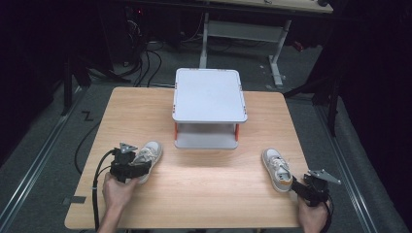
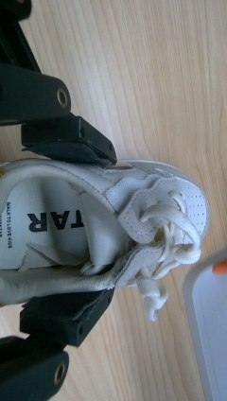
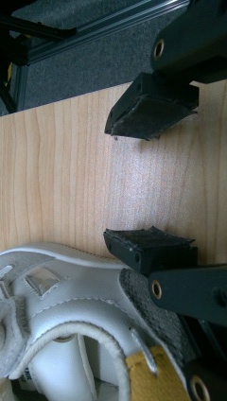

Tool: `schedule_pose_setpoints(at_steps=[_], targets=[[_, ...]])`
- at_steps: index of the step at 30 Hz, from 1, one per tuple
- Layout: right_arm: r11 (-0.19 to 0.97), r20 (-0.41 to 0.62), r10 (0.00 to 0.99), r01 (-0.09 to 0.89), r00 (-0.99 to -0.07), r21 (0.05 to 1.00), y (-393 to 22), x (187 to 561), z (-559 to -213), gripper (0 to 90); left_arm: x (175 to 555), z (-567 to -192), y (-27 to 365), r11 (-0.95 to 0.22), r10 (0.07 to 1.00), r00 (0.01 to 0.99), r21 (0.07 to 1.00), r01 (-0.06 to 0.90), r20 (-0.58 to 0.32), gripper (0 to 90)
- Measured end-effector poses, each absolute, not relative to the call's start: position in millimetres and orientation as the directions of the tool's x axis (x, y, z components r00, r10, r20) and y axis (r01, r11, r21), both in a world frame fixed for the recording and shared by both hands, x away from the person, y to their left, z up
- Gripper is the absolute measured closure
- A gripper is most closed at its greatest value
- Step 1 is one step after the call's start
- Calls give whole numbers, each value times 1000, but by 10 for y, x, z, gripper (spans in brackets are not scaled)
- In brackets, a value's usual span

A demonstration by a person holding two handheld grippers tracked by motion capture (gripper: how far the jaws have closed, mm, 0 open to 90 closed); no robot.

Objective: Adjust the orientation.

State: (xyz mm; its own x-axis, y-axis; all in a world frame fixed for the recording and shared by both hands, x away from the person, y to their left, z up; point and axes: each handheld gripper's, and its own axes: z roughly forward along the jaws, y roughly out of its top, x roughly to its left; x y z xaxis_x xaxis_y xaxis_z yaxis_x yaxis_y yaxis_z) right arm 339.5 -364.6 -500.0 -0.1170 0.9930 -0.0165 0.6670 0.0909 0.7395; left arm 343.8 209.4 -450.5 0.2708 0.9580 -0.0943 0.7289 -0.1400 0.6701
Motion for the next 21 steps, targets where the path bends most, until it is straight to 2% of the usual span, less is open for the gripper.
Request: schedule_pose_setpoints(at_steps=[10, 21], targets=[[91, -16, 993, 667, -117, 740, -3646, 3395, -5000, 430, 3348, -4405, 1599, -173, 929, 346, 677, 715, -128, 358], [91, -16, 993, 667, -117, 739, -3646, 3395, -5000, 429, 3408, -4458, 1067, -221, 910, 397, 668, 711, -121, 357]])
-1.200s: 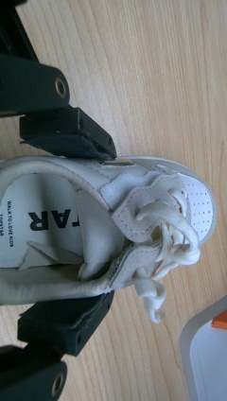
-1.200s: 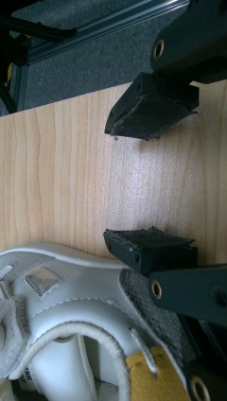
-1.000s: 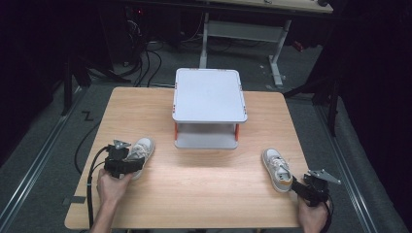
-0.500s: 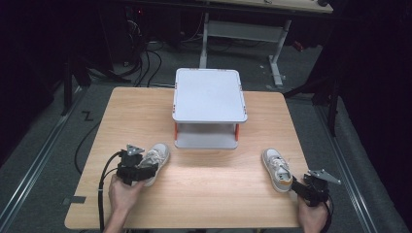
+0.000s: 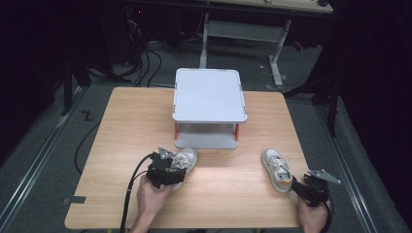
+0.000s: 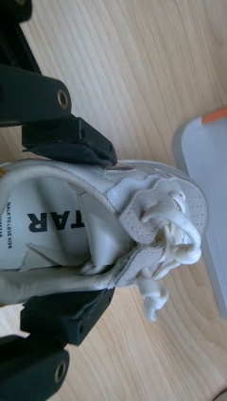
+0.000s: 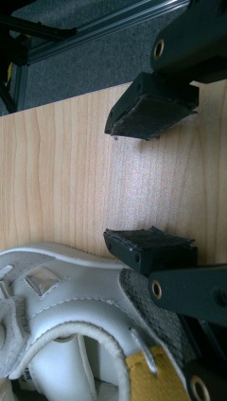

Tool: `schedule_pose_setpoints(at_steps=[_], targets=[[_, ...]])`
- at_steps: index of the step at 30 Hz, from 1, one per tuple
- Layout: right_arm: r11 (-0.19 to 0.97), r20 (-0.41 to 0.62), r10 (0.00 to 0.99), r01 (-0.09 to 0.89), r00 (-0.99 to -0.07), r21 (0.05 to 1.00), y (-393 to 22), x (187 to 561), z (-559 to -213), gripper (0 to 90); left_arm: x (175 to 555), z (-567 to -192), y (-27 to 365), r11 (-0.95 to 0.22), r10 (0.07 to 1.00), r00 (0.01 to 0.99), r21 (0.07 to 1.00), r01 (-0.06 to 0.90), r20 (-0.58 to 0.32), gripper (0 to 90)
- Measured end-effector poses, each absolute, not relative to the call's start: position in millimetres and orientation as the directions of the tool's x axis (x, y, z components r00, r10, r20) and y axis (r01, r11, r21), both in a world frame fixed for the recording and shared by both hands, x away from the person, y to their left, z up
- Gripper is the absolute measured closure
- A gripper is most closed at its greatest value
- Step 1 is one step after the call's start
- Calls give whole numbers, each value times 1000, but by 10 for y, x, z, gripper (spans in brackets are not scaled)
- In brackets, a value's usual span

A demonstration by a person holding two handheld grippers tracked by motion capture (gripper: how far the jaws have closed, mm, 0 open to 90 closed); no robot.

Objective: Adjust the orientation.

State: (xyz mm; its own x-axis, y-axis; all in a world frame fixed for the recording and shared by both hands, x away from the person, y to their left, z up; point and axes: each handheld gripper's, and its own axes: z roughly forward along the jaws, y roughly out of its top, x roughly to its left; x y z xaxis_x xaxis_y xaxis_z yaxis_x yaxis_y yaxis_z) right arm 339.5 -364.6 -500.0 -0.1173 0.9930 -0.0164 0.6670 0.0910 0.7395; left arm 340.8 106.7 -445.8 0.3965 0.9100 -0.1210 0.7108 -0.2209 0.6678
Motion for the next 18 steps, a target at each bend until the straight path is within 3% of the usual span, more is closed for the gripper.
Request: schedule_pose_setpoints(at_steps=[18], targets=[[92, -16, 993, 667, -119, 739, -3646, 3395, -5000, 430, 3461, -4521, 634, -244, 921, 383, 668, 704, -67, 346]])
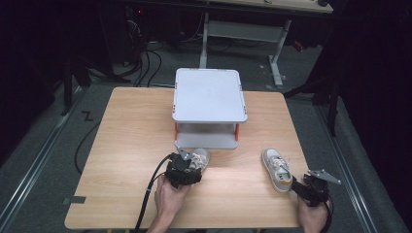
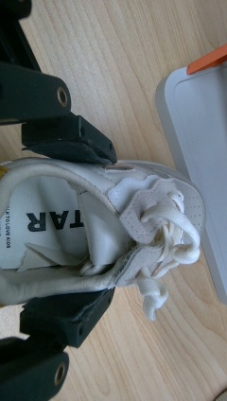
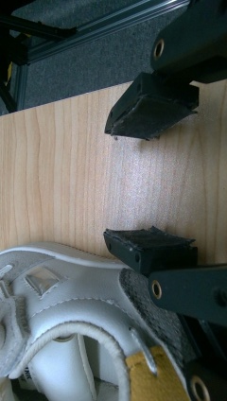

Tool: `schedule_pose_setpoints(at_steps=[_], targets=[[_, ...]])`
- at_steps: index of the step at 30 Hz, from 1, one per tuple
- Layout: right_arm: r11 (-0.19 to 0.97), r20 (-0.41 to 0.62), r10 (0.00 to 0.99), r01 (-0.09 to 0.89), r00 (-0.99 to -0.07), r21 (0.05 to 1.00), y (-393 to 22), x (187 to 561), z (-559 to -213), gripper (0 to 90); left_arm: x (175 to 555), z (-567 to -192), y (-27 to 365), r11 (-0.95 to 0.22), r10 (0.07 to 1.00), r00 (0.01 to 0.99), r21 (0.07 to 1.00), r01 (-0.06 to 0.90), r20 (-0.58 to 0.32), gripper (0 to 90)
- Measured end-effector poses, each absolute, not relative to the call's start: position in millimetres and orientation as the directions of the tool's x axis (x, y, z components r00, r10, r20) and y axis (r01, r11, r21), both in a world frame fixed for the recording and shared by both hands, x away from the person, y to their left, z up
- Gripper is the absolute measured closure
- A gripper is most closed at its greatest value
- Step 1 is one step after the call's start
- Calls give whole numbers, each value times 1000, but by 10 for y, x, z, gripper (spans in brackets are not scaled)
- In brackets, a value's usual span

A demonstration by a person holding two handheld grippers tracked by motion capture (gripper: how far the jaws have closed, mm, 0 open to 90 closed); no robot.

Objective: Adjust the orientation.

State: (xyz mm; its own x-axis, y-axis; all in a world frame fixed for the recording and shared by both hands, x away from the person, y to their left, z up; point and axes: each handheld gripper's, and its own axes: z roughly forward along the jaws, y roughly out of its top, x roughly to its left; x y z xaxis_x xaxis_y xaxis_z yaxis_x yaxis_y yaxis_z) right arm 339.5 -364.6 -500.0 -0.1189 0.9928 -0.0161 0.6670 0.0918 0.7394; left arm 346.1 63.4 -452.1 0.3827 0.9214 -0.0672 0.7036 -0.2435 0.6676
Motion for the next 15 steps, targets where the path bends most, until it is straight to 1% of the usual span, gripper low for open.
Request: schedule_pose_setpoints(at_steps=[7, 10, 15], targets=[[91, -15, 993, 667, -119, 739, -3646, 3394, -5000, 430, 3449, -4550, 610, -246, 922, 381, 663, 707, -64, 333], [91, -15, 993, 667, -119, 739, -3646, 3395, -5000, 430, 3463, -4552, 625, -244, 921, 383, 651, 718, -77, 321], [91, -15, 993, 667, -119, 739, -3645, 3394, -5000, 430, 3466, -4548, 623, -255, 919, 386, 637, 728, -74, 313]])
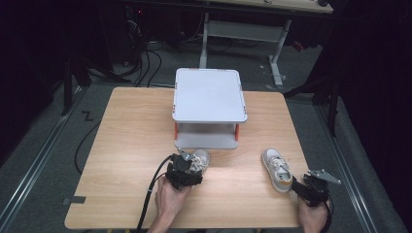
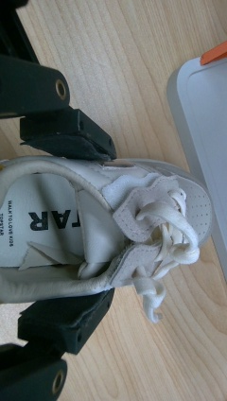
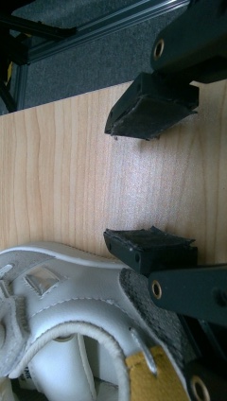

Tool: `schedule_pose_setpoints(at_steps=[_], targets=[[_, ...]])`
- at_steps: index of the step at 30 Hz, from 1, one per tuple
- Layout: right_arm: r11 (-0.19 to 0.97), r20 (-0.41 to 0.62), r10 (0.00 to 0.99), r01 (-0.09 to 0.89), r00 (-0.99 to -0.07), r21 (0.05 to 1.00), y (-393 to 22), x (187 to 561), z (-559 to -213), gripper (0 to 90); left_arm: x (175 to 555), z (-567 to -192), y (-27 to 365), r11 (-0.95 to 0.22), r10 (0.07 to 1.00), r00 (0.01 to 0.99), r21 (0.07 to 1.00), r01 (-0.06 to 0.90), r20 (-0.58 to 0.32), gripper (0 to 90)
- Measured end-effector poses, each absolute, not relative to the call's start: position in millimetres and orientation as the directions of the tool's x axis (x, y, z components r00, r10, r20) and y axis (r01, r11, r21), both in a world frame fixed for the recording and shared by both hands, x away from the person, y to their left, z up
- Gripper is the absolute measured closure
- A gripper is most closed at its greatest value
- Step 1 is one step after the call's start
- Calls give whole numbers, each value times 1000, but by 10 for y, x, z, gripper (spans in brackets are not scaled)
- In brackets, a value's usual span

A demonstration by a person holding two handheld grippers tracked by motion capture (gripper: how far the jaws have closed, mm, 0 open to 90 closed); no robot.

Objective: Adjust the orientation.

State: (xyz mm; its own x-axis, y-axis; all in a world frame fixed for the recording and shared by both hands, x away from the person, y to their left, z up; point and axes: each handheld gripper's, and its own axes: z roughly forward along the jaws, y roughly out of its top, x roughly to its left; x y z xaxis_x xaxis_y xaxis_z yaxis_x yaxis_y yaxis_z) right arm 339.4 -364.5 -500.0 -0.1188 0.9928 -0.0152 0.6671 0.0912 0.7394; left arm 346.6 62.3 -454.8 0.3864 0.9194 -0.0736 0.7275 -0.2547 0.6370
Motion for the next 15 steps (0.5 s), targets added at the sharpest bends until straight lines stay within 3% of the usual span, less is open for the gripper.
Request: schedule_pose_setpoints(at_steps=[15], targets=[[92, -15, 993, 667, -119, 740, -3646, 3394, -5000, 429, 3464, -4536, 590, -247, 903, 407, 610, 753, -137, 287]])
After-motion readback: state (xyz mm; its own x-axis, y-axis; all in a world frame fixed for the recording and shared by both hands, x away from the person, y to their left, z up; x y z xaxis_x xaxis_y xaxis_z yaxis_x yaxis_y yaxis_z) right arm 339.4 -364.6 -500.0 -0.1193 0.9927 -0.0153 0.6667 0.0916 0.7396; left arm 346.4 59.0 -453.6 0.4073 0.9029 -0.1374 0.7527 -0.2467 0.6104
